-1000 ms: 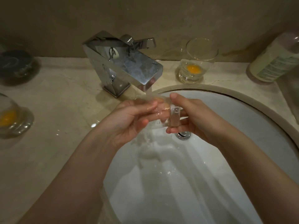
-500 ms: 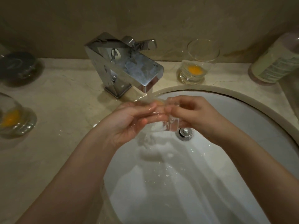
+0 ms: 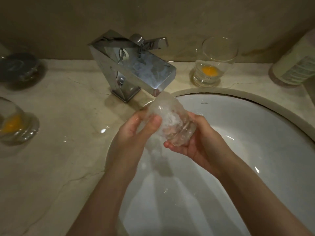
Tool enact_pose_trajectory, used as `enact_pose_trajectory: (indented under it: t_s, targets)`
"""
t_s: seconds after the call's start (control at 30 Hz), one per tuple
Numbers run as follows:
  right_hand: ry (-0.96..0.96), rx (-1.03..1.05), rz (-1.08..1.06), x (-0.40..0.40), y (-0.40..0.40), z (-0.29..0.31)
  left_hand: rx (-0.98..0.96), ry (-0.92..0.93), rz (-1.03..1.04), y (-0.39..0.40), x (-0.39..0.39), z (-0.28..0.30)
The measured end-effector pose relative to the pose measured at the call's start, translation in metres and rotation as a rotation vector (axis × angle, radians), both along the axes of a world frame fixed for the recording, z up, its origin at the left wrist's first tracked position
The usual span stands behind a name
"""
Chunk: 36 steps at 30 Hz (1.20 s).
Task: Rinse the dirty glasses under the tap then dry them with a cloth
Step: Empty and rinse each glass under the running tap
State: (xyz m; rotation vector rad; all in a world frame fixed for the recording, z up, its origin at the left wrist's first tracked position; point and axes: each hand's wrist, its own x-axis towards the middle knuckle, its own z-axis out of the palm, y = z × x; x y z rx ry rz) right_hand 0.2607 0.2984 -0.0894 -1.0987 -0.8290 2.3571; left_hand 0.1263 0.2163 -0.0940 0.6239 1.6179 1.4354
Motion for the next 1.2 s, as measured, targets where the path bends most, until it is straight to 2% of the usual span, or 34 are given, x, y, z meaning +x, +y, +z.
enact_pose_trajectory:
  t_s: [0.07, 0.13, 0.23, 0.33, 0.4, 0.47, 0.57, 0.6, 0.67, 0.77, 0.8, 0.87, 0.97, 1.03, 1.1, 1.2]
  targets:
    - [-0.028, 0.04, 0.05, -0.006, -0.004, 0.001, 0.07, -0.208, 0.043, 0.003, 0.008, -0.001]
    - [-0.107, 0.178, 0.072, -0.009, -0.005, 0.0, 0.074, -0.275, 0.076, 0.008, 0.015, 0.004]
    - [-0.243, 0.611, 0.116, -0.006, -0.008, -0.005, 0.028, -0.185, 0.075, 0.013, 0.014, 0.008]
    - [-0.295, 0.818, 0.168, -0.005, -0.015, -0.004, -0.011, 0.024, 0.002, 0.015, 0.015, 0.016]
    - [-0.227, 0.748, 0.122, -0.007, -0.019, -0.003, -0.064, 0.116, -0.065, 0.013, 0.017, 0.018]
    - [-0.044, 0.546, 0.064, -0.01, -0.022, -0.002, -0.063, 0.106, -0.052, 0.016, 0.02, 0.019]
    - [0.123, 0.309, 0.057, -0.016, -0.025, -0.005, 0.092, -0.222, 0.076, 0.021, 0.021, 0.001]
    - [0.118, 0.318, 0.054, -0.018, -0.025, -0.008, 0.115, -0.307, 0.112, 0.022, 0.021, -0.003]
    - [0.003, 0.455, 0.061, -0.02, -0.026, -0.011, 0.103, -0.317, 0.145, 0.024, 0.022, -0.006]
    - [-0.227, 0.839, 0.196, -0.018, -0.025, -0.014, 0.045, -0.141, 0.207, 0.028, 0.022, -0.013]
    - [-0.254, 0.877, 0.219, -0.017, -0.026, -0.015, 0.031, -0.088, 0.234, 0.028, 0.022, -0.012]
    - [-0.212, 0.833, 0.2, -0.017, -0.028, -0.015, 0.025, -0.06, 0.222, 0.028, 0.021, -0.017]
    - [-0.025, 0.593, 0.114, -0.019, -0.029, -0.017, 0.015, -0.334, 0.138, 0.026, 0.02, -0.017]
    - [0.051, 0.519, 0.086, -0.018, -0.027, -0.02, -0.009, -0.466, 0.106, 0.024, 0.019, -0.018]
    - [-0.027, 0.588, 0.091, -0.018, -0.027, -0.02, -0.01, -0.422, 0.107, 0.025, 0.02, -0.014]
    - [-0.257, 0.885, 0.139, -0.018, -0.028, -0.021, 0.048, -0.194, 0.147, 0.03, 0.021, -0.012]
